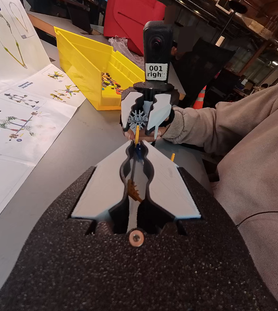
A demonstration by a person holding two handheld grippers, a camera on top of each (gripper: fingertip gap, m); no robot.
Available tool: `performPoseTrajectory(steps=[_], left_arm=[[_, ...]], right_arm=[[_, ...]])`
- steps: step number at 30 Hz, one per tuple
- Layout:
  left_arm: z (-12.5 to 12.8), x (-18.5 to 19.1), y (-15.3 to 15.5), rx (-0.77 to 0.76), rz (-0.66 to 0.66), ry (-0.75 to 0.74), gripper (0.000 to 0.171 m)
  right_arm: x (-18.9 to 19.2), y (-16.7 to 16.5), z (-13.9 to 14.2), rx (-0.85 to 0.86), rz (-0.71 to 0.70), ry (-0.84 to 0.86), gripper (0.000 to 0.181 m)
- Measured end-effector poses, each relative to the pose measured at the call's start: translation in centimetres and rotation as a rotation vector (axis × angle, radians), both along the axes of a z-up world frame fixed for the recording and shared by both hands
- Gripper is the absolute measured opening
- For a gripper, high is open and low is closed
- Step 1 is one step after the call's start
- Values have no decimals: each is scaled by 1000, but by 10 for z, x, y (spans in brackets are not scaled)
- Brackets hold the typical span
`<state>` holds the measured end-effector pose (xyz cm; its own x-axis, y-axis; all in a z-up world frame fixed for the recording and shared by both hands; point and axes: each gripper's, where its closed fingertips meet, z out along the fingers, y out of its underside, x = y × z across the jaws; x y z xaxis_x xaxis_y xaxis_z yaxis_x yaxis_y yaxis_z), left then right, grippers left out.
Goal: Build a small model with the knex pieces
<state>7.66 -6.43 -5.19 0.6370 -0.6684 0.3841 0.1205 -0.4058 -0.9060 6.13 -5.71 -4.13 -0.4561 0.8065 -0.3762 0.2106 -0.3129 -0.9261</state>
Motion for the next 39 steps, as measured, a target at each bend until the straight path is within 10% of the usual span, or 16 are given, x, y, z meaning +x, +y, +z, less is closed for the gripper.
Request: performPoseTrajectory(steps=[10,24,28,35,39], left_arm=[[3,9,-12,91,21,192,6],[-8,-17,13,140,309,510,7],[-4,-10,10,165,270,446,10],[25,5,-12,-1,-15,-95,22],[23,18,-18,12,-98,-84,2]], right_arm=[[11,-14,-2,3,142,-14,20],[-9,13,-8,218,-193,-223,20],[-4,10,-3,188,-155,-197,18],[11,-12,17,123,52,-9,18],[12,-25,22,103,109,16,18]])
